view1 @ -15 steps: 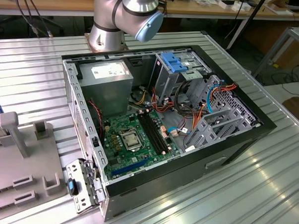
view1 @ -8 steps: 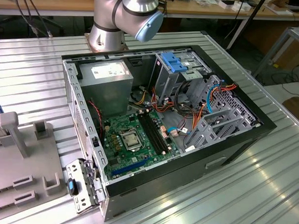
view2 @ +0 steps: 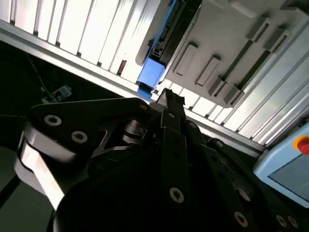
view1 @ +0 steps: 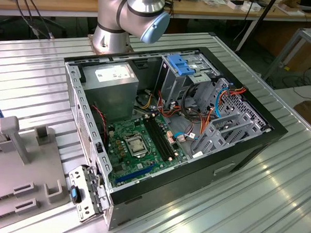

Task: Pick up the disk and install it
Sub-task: 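Pick up the disk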

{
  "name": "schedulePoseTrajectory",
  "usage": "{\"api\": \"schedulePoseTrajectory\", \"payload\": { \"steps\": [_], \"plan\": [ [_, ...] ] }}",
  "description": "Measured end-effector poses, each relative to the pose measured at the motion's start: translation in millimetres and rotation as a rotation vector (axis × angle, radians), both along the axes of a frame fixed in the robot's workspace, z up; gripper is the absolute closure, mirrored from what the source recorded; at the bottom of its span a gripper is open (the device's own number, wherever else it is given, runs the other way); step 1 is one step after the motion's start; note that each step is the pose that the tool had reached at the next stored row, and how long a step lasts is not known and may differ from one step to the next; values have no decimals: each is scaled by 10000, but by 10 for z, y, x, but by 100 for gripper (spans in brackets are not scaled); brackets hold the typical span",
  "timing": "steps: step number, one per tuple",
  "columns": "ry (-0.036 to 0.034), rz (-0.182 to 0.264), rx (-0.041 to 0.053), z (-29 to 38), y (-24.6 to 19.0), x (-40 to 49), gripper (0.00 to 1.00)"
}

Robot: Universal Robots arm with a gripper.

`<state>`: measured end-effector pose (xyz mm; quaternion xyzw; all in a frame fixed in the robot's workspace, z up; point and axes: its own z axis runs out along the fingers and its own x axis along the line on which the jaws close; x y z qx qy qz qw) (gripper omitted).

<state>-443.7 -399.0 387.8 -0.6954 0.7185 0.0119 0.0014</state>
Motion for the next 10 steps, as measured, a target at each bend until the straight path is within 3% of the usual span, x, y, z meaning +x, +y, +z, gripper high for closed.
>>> {"api": "schedulePoseTrajectory", "payload": {
  "steps": [2, 6, 9, 10],
  "plan": [
    [-35, 360, -5, -5, 0, 0, 89],
    [-226, 553, -138, -15, 4, 0, 89],
    [-240, 566, -161, -18, 4, 0, 89],
    [-240, 566, -161, -19, 4, 0, 83]
  ]
}}
